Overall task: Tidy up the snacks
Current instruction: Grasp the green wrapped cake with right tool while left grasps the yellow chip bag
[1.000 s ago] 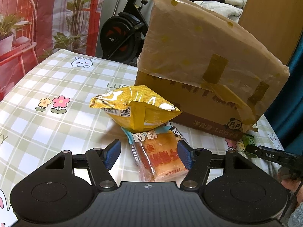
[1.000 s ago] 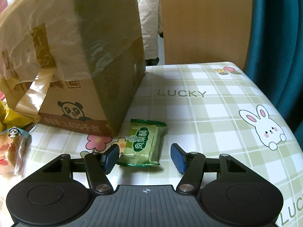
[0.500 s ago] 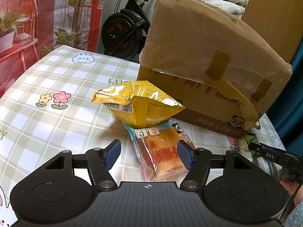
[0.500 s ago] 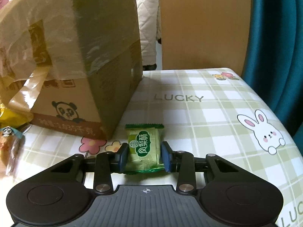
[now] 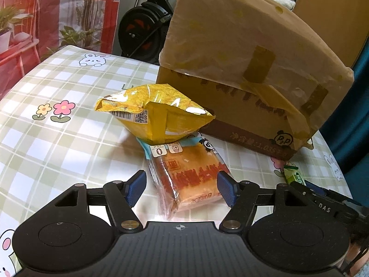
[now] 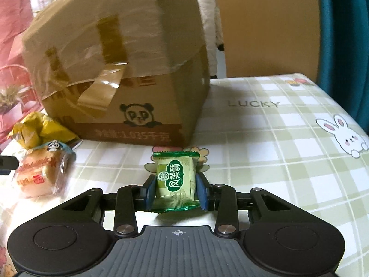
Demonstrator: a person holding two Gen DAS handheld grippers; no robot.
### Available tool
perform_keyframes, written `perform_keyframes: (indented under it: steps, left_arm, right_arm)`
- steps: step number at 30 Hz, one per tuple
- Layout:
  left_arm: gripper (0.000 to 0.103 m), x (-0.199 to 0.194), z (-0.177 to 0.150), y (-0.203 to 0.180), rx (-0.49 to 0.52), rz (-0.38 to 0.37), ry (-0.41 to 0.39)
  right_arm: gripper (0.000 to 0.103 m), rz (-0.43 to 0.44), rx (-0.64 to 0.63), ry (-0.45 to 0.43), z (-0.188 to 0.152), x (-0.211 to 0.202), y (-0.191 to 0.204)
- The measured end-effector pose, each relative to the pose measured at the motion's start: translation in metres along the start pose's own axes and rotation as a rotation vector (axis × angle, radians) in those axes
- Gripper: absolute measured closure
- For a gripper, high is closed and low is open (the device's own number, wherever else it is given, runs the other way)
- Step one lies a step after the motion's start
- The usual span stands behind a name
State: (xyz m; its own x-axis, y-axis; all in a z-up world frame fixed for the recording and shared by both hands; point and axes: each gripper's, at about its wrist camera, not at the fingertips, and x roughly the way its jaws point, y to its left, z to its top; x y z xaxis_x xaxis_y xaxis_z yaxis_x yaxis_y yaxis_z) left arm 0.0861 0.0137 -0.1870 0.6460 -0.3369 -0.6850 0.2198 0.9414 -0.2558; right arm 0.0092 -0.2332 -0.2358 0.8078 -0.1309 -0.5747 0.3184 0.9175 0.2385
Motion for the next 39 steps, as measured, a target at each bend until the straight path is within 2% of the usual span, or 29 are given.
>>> perform_keyframes:
  steps: [3,10,14,18,22,26,32,39]
  left_arm:
    - [0.026,0.002,0.0,0.0,-0.006,0.012,0.001]
    - [0.026,0.001,0.012,0.005,-0.027,0.029,-0.03]
    - [0.019,-0.006,0.038,0.016,-0.03,0.084,-0.096]
    - [0.011,-0.006,0.072,0.032,-0.029,0.069,-0.142]
    - [0.01,0.014,0.097,0.04,-0.013,0.04,-0.086]
    - [0.01,0.046,0.104,0.039,0.017,0.016,0.003]
    - [0.008,0.075,0.09,0.042,0.034,0.007,0.122]
    - [0.001,0.078,0.065,0.052,0.015,-0.033,0.159]
  right_arm:
    - [0.069,0.001,-0.009,-0.014,-0.002,0.001,0.0]
    - [0.069,0.009,-0.012,-0.026,-0.006,0.0,-0.002]
    - [0.069,0.014,-0.014,-0.029,-0.006,0.0,-0.003]
    - [0.069,0.0,-0.037,-0.024,-0.006,0.0,0.001]
    - [0.069,0.005,-0.049,-0.022,-0.005,0.001,0.001]
    - [0.069,0.007,-0.048,-0.021,-0.005,0.001,0.001]
    - [0.069,0.005,-0.052,-0.021,-0.006,0.001,0.001]
    - [0.069,0.003,-0.059,-0.022,-0.007,0.001,0.001]
